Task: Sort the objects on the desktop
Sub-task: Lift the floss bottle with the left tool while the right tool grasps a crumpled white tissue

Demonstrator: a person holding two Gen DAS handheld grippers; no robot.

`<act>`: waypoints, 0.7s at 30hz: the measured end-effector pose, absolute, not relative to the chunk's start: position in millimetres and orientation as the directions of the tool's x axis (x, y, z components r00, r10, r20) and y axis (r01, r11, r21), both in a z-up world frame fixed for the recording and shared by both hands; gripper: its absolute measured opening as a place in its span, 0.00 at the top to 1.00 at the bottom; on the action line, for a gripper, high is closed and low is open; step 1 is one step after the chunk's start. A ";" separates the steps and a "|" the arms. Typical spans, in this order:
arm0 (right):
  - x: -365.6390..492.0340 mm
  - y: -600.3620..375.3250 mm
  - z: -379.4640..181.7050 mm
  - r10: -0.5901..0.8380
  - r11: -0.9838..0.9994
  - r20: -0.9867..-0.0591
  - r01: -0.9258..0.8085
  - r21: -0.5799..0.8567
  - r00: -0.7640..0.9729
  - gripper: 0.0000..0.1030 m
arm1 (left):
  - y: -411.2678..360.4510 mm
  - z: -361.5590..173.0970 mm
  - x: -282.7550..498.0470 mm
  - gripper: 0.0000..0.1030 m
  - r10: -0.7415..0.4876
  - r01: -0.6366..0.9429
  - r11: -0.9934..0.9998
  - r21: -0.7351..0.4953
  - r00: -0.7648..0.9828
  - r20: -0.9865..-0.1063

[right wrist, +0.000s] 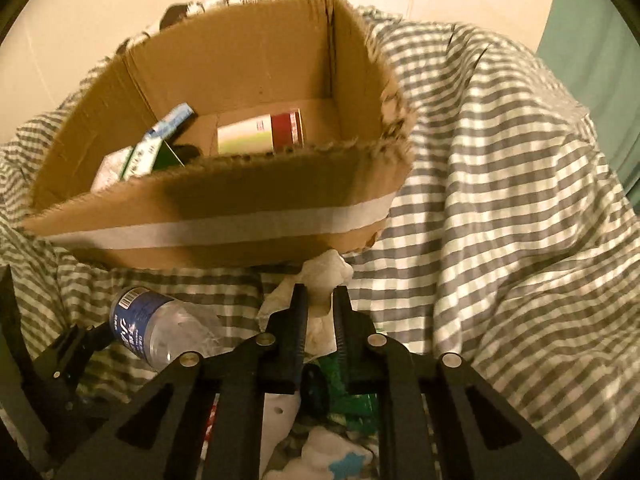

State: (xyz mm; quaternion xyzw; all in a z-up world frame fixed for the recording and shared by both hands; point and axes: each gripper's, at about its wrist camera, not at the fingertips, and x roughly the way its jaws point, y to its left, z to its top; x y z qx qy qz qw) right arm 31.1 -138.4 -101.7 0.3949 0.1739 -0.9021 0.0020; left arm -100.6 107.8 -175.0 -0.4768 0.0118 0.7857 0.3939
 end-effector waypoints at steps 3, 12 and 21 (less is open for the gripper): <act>48.3 -143.4 -90.1 0.130 -0.932 -0.696 0.151 -0.328 -0.706 0.88 | 96.0 -166.7 -97.9 0.13 0.604 -0.603 -0.711 -0.362 -0.261 -0.753; 93.6 -178.2 -40.1 0.048 -0.935 -0.629 0.187 -0.303 -0.776 0.89 | 69.5 -117.1 -80.0 0.13 0.624 -0.626 -0.711 -0.321 -0.351 -0.698; 84.4 -159.2 -61.4 0.041 -0.953 -0.662 0.170 -0.251 -0.748 0.37 | 64.6 -113.5 -73.5 0.13 0.598 -0.619 -0.733 -0.282 -0.390 -0.701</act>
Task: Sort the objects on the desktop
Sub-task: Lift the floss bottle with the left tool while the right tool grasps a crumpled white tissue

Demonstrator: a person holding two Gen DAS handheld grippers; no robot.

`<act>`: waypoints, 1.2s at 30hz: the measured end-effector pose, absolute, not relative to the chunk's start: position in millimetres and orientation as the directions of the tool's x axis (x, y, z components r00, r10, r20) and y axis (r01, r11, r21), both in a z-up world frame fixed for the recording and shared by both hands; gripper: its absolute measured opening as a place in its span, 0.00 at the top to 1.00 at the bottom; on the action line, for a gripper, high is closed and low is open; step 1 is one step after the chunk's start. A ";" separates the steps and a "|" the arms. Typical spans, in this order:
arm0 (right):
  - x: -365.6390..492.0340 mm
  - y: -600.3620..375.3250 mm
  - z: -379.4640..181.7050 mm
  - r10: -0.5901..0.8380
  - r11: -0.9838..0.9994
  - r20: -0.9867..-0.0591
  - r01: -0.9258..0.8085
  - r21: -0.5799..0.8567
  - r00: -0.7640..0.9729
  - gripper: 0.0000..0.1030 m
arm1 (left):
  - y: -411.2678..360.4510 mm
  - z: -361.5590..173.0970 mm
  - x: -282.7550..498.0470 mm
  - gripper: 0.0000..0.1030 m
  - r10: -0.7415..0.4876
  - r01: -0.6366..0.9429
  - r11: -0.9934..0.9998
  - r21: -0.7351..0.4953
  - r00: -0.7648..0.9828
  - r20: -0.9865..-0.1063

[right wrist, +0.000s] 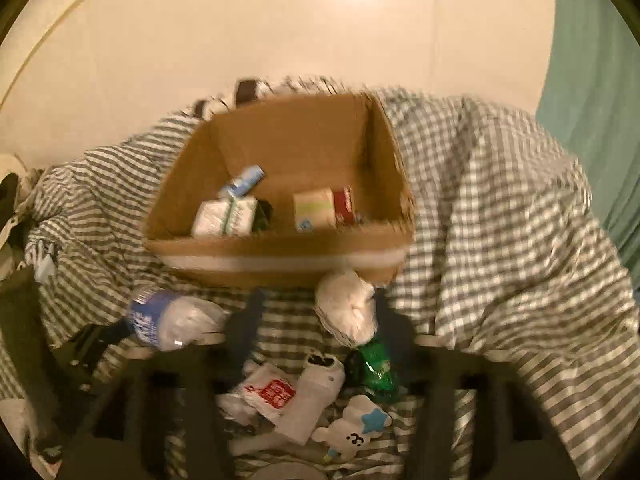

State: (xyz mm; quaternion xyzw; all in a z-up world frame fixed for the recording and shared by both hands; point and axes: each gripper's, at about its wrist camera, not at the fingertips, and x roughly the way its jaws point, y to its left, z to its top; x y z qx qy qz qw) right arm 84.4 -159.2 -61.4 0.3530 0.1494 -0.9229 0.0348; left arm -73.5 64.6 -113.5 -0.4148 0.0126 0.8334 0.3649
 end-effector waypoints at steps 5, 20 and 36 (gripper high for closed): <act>47.7 -144.6 -105.5 0.118 -0.945 -0.711 0.143 -0.296 -0.693 0.35 | 69.2 -134.2 -84.1 0.13 0.565 -0.598 -0.756 -0.268 -0.389 -0.728; 17.8 -149.8 -127.5 0.172 -0.927 -0.700 0.127 -0.354 -0.693 0.82 | 74.9 -154.6 -98.6 0.13 0.535 -0.578 -0.776 -0.254 -0.387 -0.751; 67.6 -217.4 16.6 -0.043 -0.949 -0.561 0.209 -0.235 -0.827 0.84 | 63.7 -26.0 -91.6 0.13 0.668 -0.636 -0.714 -0.293 -0.493 -0.557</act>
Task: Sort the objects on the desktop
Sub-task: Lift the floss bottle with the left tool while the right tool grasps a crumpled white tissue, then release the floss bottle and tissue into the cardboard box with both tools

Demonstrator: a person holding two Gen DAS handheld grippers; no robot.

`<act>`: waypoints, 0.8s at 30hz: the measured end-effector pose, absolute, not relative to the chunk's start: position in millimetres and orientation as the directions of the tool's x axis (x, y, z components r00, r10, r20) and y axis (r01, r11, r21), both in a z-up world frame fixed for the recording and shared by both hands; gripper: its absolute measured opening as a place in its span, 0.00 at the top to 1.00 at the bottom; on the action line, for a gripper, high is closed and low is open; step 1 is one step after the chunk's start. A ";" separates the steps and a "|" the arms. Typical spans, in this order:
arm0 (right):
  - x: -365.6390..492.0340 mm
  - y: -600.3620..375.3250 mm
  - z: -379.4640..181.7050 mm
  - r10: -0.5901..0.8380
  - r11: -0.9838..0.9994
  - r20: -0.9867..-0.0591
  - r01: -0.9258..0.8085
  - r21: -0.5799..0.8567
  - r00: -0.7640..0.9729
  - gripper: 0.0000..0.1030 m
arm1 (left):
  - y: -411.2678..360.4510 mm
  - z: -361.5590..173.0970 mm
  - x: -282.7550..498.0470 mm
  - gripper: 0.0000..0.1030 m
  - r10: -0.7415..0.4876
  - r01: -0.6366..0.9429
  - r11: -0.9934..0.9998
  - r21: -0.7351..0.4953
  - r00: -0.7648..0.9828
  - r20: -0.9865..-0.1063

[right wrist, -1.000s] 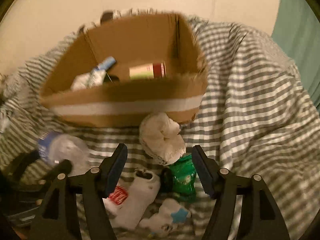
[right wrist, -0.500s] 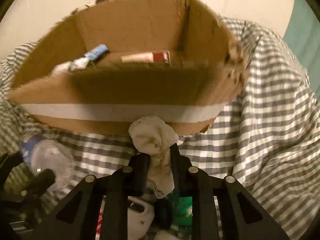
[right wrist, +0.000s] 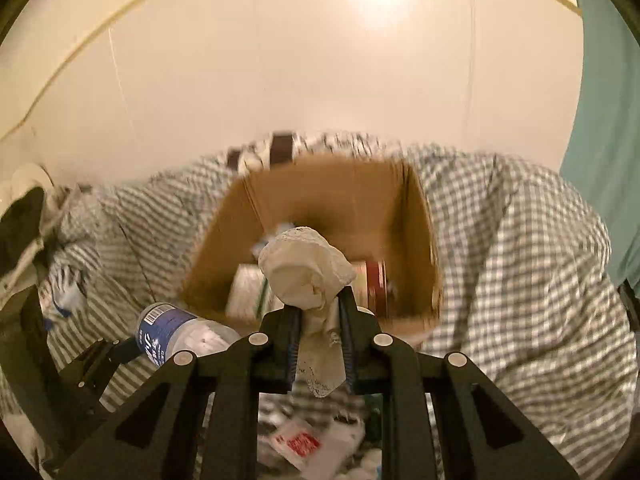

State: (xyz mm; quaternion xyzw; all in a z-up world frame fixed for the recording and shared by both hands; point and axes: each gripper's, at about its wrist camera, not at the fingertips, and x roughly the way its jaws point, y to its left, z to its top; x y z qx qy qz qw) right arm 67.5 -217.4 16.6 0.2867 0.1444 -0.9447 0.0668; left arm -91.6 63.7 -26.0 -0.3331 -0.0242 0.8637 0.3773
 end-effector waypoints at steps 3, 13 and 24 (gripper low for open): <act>52.0 -223.8 24.4 -0.037 -0.944 -0.549 0.209 -0.254 -0.835 0.84 | 72.6 -3.8 -112.3 0.13 0.658 -0.639 -0.724 -0.258 -0.528 -0.537; -31.8 -216.5 -7.9 0.030 -0.955 -0.615 0.160 -0.251 -0.788 0.81 | 95.8 -20.8 -201.2 0.13 0.569 -0.589 -0.786 -0.188 -0.570 -0.593; -24.1 -204.3 -6.2 0.063 -0.961 -0.601 0.115 -0.252 -0.797 0.37 | 116.9 -21.0 -196.5 0.02 0.512 -0.599 -0.796 -0.086 -0.591 -0.623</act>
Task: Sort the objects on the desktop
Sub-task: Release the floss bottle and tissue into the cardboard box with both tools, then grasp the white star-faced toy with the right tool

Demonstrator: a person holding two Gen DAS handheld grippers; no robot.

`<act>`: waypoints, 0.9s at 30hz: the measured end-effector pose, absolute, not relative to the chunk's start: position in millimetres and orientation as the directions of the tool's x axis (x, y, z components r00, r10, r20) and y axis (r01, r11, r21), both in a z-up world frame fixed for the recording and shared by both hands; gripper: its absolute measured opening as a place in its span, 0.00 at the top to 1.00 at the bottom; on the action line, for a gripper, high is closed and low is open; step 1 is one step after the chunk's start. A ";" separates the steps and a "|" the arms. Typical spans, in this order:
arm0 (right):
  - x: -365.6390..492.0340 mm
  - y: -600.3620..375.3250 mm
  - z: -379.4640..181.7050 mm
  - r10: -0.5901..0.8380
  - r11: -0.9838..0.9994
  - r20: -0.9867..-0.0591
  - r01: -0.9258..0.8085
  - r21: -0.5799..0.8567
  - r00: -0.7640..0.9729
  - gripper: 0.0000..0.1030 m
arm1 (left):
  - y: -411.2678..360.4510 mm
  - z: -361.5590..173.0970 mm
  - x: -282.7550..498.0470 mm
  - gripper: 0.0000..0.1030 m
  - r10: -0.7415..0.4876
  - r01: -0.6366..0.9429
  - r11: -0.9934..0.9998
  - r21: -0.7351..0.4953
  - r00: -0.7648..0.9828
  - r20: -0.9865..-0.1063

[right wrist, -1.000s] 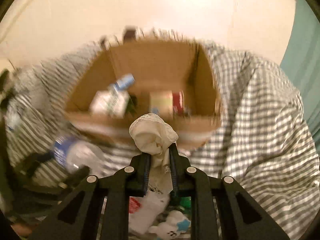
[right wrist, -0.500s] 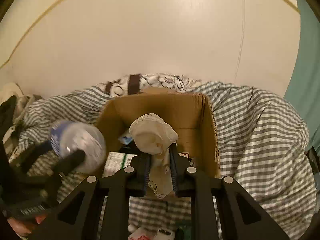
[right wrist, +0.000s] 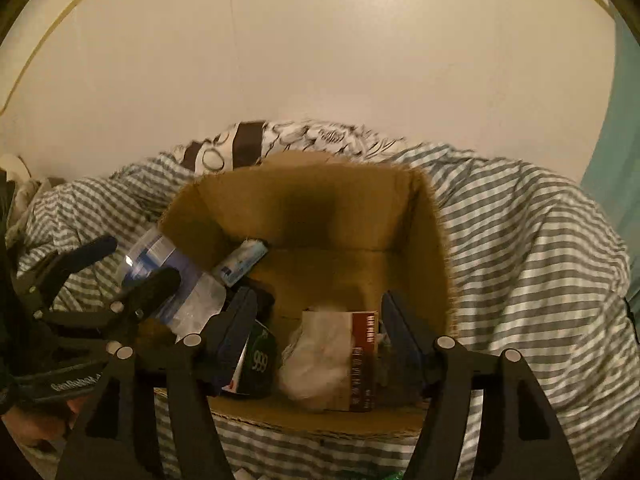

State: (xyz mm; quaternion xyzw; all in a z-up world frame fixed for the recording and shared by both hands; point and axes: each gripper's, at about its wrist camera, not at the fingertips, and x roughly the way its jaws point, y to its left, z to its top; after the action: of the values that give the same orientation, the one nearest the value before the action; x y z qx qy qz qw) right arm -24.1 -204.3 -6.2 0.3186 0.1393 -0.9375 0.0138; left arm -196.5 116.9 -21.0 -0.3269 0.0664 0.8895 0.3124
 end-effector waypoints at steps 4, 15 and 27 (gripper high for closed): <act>2.1 -202.9 17.8 0.109 -0.956 -0.593 0.079 -0.282 -0.798 0.37 | 99.7 -7.6 -176.8 0.02 0.514 -0.592 -0.800 -0.096 -0.594 -0.619; 105.6 -160.6 -4.9 0.248 -0.944 -0.695 -0.006 -0.331 -0.675 0.37 | 60.0 -59.9 -82.5 0.00 0.518 -0.592 -0.776 -0.217 -0.402 -0.755; 102.5 -132.1 -103.5 0.239 -0.964 -0.892 0.015 -0.265 -0.384 0.51 | 71.1 -146.5 -50.1 0.00 0.438 -0.624 -0.753 -0.209 -0.238 -0.867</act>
State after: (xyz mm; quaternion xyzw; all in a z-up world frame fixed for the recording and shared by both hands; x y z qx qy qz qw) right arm 102.5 -132.1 -103.5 0.5510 0.1153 -0.8237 -0.0681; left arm -50.1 71.1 -146.5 -0.5154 0.0902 0.7816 0.3396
